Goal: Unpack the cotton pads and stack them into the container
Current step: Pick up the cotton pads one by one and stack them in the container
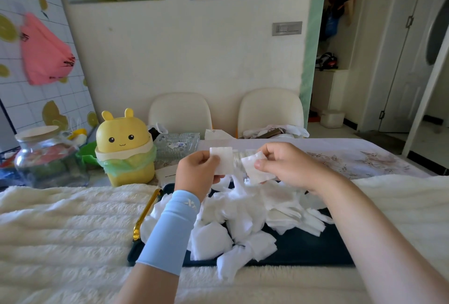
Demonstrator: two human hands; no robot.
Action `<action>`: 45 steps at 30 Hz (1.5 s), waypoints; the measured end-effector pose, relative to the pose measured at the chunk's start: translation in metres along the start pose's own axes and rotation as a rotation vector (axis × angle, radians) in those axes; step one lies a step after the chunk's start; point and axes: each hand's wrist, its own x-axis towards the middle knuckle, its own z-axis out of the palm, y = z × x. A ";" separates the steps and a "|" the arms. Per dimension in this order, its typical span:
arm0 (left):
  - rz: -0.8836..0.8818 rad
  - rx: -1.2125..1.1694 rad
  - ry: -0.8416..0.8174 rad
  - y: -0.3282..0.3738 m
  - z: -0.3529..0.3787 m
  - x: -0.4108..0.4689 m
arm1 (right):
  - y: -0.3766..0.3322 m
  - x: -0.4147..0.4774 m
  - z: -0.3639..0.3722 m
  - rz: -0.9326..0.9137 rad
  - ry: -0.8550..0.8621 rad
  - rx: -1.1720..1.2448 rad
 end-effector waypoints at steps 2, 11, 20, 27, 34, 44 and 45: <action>0.008 -0.004 -0.002 0.001 0.001 0.000 | -0.001 -0.001 -0.004 -0.013 0.015 0.087; -0.166 -0.349 -0.254 0.006 0.011 -0.008 | -0.012 0.004 0.008 0.034 0.156 0.450; -0.177 -0.366 -0.430 0.007 0.005 -0.007 | -0.006 0.008 0.013 0.043 0.219 0.150; -0.148 -0.247 -0.454 0.011 -0.001 -0.003 | -0.010 0.012 0.018 0.037 0.279 0.018; -0.060 -0.097 -0.249 0.011 -0.024 0.022 | -0.019 0.037 0.020 0.026 0.162 0.241; -0.090 -0.083 -0.040 -0.006 -0.048 0.041 | -0.021 0.094 0.045 0.029 -0.294 -0.736; -0.087 -0.083 -0.046 -0.007 -0.047 0.041 | -0.021 0.098 0.052 0.059 -0.370 -0.783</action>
